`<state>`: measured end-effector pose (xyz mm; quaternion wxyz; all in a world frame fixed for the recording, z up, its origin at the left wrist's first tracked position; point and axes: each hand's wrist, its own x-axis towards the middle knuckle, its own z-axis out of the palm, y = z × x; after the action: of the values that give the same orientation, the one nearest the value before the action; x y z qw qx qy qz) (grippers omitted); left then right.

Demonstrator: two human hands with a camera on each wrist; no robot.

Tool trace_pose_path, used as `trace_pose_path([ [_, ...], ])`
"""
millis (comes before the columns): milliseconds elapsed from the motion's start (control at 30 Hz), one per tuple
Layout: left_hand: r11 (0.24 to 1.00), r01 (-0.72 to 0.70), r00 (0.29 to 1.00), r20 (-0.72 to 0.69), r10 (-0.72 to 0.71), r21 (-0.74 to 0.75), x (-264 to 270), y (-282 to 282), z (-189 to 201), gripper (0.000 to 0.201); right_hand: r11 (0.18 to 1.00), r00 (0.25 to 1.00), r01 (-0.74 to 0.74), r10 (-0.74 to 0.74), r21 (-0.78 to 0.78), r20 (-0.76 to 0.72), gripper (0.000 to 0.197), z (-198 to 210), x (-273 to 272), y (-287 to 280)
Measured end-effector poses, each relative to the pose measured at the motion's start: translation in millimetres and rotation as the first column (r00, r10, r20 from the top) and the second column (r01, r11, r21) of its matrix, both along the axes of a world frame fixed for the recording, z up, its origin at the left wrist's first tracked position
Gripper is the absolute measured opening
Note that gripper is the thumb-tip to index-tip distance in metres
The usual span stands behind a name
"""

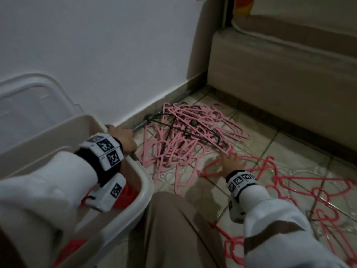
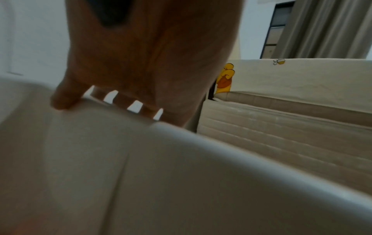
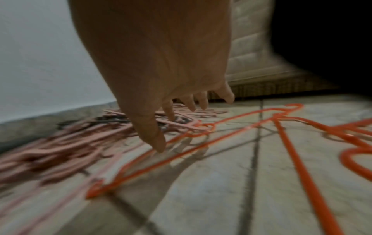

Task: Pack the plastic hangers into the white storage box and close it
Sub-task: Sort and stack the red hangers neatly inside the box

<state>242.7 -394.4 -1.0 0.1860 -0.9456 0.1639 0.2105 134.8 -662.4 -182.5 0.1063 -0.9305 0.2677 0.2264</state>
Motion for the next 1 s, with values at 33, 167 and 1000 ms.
trace_pose_path([
  [33,0.999,0.001,1.0,-0.007,-0.001,0.046,3,-3,-2,0.017,0.999,0.999,0.051,-0.051,0.002,-0.01,0.066,-8,-5,-10],
  [167,0.99,0.024,1.0,0.007,-0.025,0.141,7,-9,-6,0.025,0.995,0.997,0.081,-0.08,0.065,-0.012,0.059,-33,-22,-37],
  [1000,0.967,0.233,0.949,-0.196,-0.248,-0.098,-60,-166,8,0.043,0.992,0.992,0.116,-0.118,-0.052,-0.033,0.05,-1,-137,-113],
])
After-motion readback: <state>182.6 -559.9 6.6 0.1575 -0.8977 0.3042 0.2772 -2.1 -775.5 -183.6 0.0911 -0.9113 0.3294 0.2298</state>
